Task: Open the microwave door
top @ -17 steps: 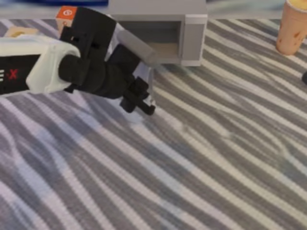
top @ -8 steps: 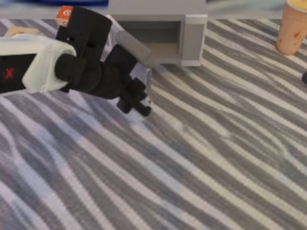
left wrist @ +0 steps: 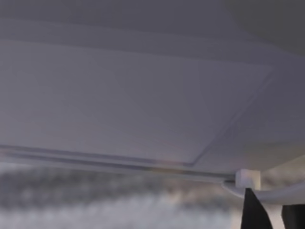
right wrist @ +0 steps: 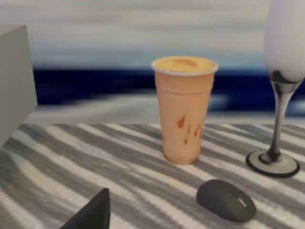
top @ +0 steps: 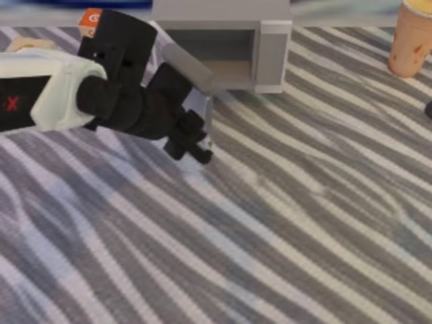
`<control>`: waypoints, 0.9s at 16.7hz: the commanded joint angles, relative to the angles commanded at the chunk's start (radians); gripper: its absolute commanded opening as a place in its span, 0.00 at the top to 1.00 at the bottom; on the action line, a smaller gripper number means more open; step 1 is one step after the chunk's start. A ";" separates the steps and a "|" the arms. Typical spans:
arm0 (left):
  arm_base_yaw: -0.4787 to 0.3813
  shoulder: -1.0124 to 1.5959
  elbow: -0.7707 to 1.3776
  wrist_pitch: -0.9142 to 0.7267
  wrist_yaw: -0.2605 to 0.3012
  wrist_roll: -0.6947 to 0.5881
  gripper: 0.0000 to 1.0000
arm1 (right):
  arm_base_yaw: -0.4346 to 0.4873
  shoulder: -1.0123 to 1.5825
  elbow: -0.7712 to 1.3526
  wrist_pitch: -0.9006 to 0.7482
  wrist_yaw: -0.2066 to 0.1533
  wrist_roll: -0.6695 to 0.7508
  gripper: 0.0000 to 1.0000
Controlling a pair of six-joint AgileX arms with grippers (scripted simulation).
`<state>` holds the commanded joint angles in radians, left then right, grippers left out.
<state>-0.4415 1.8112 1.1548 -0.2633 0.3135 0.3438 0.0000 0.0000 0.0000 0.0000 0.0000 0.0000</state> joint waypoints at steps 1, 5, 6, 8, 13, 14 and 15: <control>0.000 0.000 0.000 0.000 0.000 0.000 1.00 | 0.000 0.000 0.000 0.000 0.000 0.000 0.00; 0.000 0.000 0.000 0.000 0.000 0.000 1.00 | 0.000 0.000 0.000 0.000 0.000 0.000 0.00; 0.000 0.000 0.000 0.000 0.000 0.000 1.00 | 0.000 0.000 0.000 0.000 0.000 0.000 0.00; 0.000 0.000 0.000 0.000 0.000 0.000 1.00 | 0.000 0.000 0.000 0.000 0.000 0.000 0.00; -0.001 0.000 -0.005 -0.006 0.014 0.008 1.00 | 0.000 0.000 0.000 0.000 0.000 0.000 0.00; 0.005 -0.001 -0.005 -0.010 0.021 0.020 1.00 | 0.000 0.000 0.000 0.000 0.000 0.000 0.00; 0.010 -0.003 -0.004 -0.012 0.027 0.031 1.00 | 0.000 0.000 0.000 0.000 0.000 0.000 0.00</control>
<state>-0.4311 1.8078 1.1510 -0.2758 0.3405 0.3745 0.0000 0.0000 0.0000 0.0000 0.0000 0.0000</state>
